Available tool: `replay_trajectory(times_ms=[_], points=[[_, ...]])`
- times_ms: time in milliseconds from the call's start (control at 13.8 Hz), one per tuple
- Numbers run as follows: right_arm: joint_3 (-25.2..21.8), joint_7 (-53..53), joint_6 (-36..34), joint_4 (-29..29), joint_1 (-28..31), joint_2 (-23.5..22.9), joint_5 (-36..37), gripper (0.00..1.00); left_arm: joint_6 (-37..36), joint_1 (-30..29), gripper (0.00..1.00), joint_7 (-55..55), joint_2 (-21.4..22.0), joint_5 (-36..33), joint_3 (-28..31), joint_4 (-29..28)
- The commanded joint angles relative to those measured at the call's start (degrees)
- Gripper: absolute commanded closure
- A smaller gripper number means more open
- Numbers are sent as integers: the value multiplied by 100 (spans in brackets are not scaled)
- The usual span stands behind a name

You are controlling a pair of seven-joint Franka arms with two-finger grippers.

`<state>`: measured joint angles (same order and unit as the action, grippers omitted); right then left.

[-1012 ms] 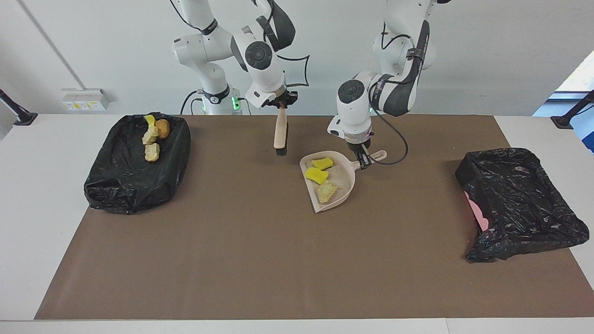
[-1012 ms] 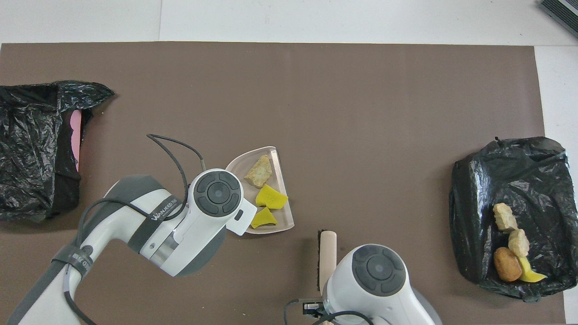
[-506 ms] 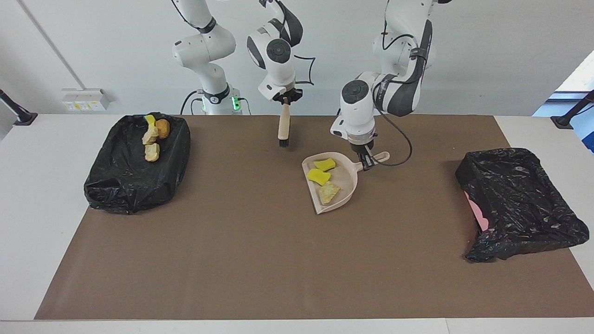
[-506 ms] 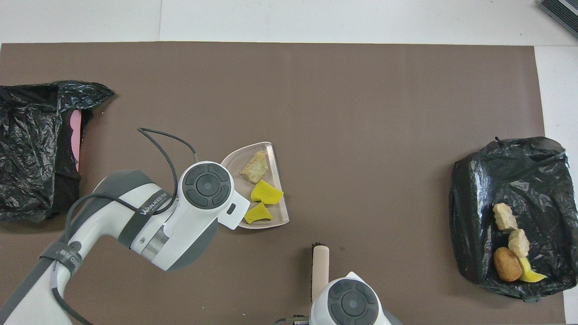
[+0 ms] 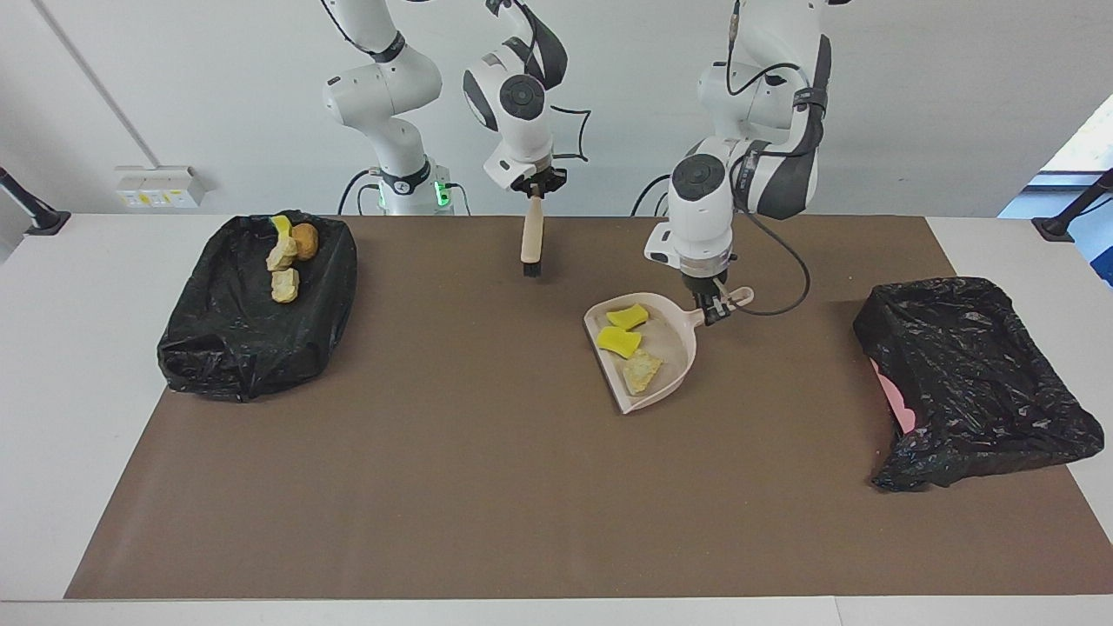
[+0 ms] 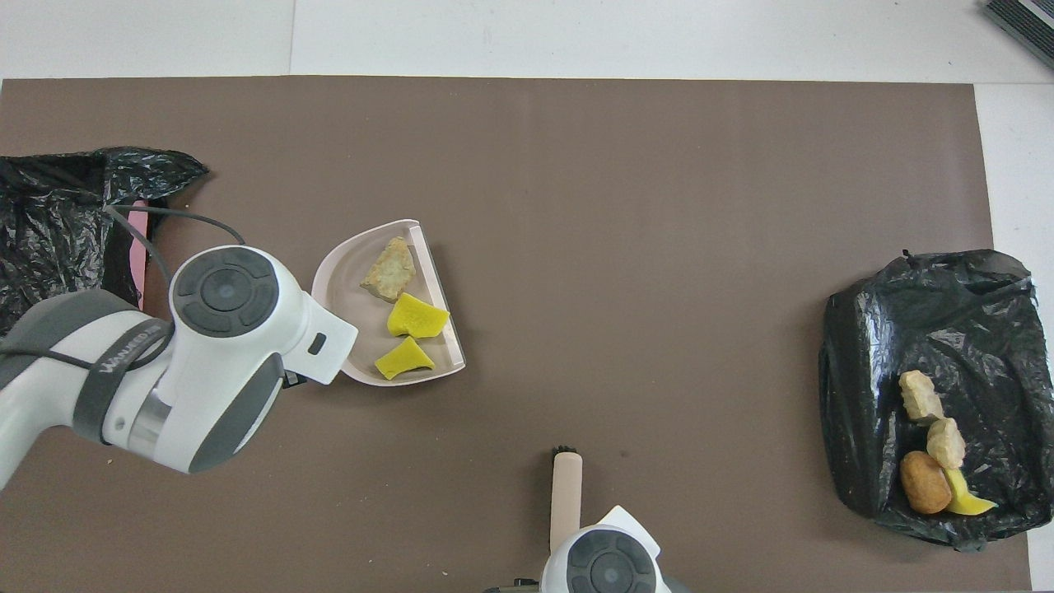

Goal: Sweep and dump trash in bin
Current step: 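Carry the dustpan to the bag with the left gripper while the right gripper lowers, then tip the dustpan into the bag with the left gripper while the right gripper withdraws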

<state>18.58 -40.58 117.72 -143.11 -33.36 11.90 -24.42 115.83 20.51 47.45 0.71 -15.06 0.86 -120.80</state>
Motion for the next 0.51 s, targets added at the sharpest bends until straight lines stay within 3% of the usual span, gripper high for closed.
replay_trajectory(times_ms=[0, 434], points=[[-13, -170, 164, 2, -110, -162, 261, 100, -148, -659, 100, 396, 342, -76, -60, 82], [-4, -108, 207, -112, -136, -188, 631, 100, -781, -2092, 100, 431, 413, -15, -16, 804]])
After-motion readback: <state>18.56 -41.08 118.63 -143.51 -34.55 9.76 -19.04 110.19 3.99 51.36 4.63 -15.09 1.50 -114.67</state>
